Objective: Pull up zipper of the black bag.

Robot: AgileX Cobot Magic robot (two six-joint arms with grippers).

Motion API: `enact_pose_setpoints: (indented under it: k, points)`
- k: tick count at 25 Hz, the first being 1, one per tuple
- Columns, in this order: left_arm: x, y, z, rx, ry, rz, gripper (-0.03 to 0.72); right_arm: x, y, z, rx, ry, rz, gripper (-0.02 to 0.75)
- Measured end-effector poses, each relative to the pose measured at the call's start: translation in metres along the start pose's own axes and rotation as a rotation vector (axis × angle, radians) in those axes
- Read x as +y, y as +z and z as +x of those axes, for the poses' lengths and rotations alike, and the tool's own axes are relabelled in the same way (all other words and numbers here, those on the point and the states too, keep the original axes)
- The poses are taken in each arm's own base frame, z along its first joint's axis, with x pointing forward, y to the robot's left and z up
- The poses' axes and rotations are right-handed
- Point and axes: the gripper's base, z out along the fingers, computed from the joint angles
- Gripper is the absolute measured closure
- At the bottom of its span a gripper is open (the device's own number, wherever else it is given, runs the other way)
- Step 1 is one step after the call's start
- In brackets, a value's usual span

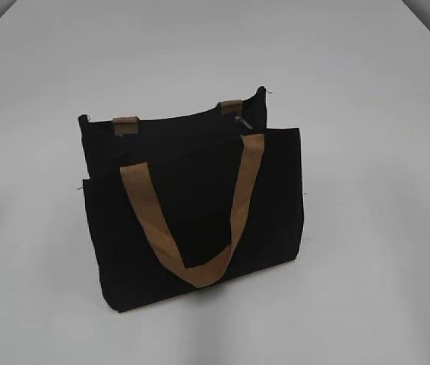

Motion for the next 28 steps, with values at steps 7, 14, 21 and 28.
enact_pose_setpoints:
  k: [7,14,21,28]
  points:
    - [-0.054,-0.028,0.029,0.394,0.172,0.282,0.386,0.0,0.0,0.0,-0.001,0.0,0.001,0.16]
    - [-0.079,-0.12,0.016,0.393,0.491,0.678,0.389,0.003,0.016,0.026,0.049,0.053,-0.004,0.16]
    - [0.012,-0.191,0.033,0.085,0.433,0.772,0.398,0.009,0.032,0.088,0.04,0.077,0.019,0.16]
    - [0.059,-0.201,0.063,-0.094,0.401,0.748,0.403,0.012,0.011,0.115,-0.218,0.094,0.043,0.16]
